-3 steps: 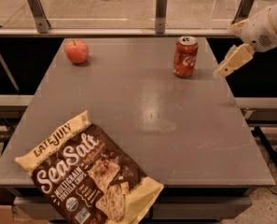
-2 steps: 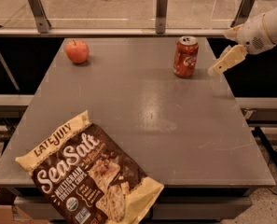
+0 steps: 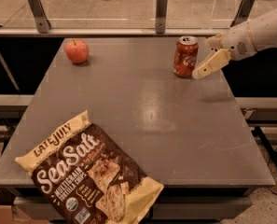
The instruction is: Knock coke can over
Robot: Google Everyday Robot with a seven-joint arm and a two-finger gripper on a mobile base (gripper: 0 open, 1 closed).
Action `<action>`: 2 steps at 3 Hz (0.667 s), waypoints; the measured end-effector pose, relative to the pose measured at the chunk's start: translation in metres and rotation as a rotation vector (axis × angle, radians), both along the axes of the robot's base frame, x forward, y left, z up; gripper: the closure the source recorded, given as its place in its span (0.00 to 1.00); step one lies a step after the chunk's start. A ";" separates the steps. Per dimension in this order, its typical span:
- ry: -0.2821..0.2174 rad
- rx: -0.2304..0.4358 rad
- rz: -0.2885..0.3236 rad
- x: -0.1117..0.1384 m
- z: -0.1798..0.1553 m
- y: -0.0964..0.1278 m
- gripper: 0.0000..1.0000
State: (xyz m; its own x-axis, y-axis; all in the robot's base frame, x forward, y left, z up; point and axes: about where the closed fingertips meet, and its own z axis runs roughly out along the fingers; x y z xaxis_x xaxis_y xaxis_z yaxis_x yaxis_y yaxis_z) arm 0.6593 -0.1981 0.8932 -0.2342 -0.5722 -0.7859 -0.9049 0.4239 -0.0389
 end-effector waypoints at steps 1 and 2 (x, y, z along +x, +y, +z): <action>0.041 0.038 0.071 -0.016 -0.007 0.039 0.00; 0.036 0.076 0.194 -0.039 0.006 0.086 0.00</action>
Offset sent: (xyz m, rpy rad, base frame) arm -0.0713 0.1391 0.0291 0.1238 0.0163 0.3537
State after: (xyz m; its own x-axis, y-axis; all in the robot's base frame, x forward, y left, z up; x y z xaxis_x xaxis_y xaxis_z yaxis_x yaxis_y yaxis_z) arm 0.6205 -0.1124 0.8994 -0.1547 -0.5483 -0.8218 -0.9699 0.2425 0.0208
